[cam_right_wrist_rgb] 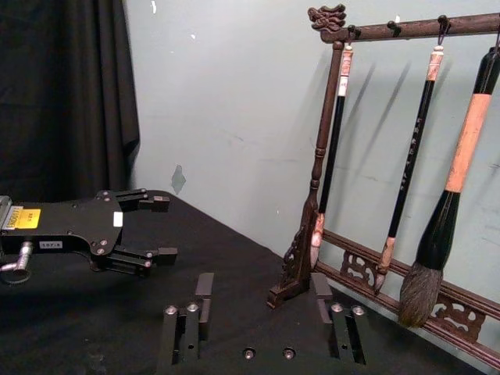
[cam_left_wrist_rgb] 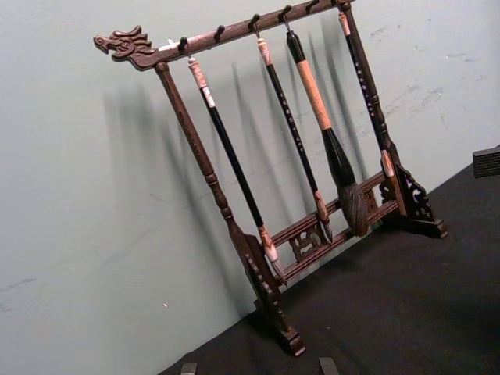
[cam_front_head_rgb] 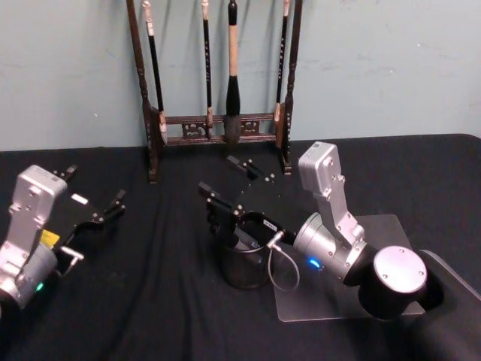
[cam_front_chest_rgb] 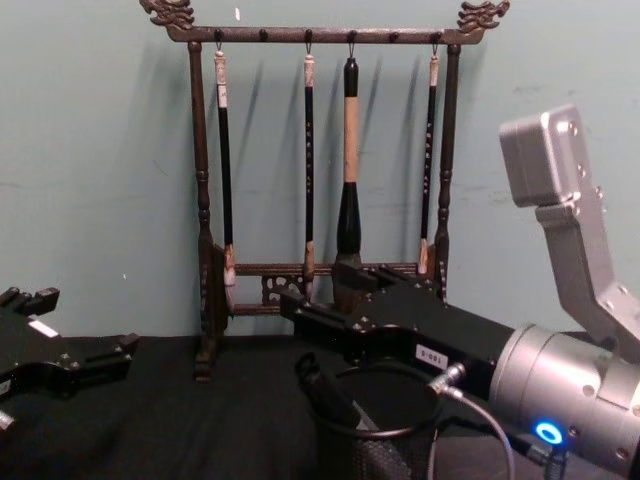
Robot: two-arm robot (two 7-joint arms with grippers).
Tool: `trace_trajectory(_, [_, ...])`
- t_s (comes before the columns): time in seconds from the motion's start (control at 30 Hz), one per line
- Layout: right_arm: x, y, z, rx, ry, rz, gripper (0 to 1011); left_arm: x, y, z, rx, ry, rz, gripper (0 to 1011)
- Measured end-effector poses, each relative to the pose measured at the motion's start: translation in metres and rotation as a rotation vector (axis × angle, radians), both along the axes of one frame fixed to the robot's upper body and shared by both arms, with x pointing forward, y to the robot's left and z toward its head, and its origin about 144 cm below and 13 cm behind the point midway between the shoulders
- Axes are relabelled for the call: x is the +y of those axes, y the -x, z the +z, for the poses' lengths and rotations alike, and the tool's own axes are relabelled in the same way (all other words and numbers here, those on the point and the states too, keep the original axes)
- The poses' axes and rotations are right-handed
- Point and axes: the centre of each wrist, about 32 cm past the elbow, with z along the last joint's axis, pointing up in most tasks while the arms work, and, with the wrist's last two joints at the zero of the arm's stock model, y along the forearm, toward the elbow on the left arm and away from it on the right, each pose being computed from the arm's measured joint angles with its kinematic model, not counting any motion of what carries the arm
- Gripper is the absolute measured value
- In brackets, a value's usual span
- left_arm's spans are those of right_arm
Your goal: Pick up the water-based marker from the table and place it into the pen holder.
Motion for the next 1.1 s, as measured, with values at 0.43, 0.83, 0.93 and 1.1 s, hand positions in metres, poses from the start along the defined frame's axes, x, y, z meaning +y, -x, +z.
trace_trajectory(0.43, [0.0, 0.0, 0.0, 0.0, -0.001, -0.001, 1002, 0.0, 0.0, 0.0, 0.0, 0.0, 0.0, 1009])
trace_trajectory(0.83, [-0.005, 0.005, 0.001, 0.006, -0.005, -0.024, 1002, 0.0, 0.0, 0.0, 0.0, 0.0, 0.0, 1009])
trace_trajectory(0.93, [-0.007, 0.008, 0.002, 0.007, -0.009, -0.039, 1002, 0.0, 0.0, 0.0, 0.0, 0.0, 0.0, 1009])
trace_trajectory(1.1, [-0.012, 0.014, 0.003, 0.009, -0.02, -0.067, 1002, 0.0, 0.0, 0.0, 0.0, 0.0, 0.0, 1009])
